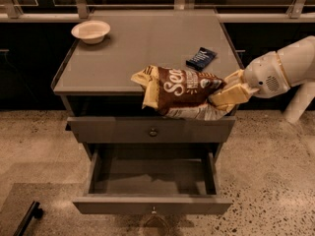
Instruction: Pick brown chip bag from middle drawer and place on counter
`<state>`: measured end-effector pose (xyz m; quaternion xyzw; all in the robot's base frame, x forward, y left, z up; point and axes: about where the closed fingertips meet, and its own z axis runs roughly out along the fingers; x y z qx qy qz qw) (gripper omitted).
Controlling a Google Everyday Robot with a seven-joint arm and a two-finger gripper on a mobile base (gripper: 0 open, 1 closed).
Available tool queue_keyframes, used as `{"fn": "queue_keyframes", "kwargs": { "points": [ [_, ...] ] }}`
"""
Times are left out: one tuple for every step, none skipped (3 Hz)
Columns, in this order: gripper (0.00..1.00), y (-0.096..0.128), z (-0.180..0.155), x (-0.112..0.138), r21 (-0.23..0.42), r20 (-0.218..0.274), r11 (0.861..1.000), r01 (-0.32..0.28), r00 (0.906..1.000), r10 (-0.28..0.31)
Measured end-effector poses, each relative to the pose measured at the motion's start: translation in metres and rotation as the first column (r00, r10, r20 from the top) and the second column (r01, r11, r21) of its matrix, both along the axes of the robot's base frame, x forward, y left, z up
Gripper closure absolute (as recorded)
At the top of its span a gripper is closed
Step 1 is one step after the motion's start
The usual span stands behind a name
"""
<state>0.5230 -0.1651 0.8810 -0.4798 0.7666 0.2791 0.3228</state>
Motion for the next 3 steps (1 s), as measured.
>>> {"fn": "queue_keyframes", "kwargs": {
  "points": [
    [1.0, -0.008, -0.033, -0.011, 0.063, -0.049, 0.994, 0.087, 0.9953, -0.084],
    [1.0, -0.018, -0.101, -0.028, 0.137, -0.149, 0.966, 0.22, 0.9684, -0.2],
    [1.0, -0.023, -0.161, -0.039, 0.172, -0.231, 0.928, 0.33, 0.9295, -0.287]
  ]
}}
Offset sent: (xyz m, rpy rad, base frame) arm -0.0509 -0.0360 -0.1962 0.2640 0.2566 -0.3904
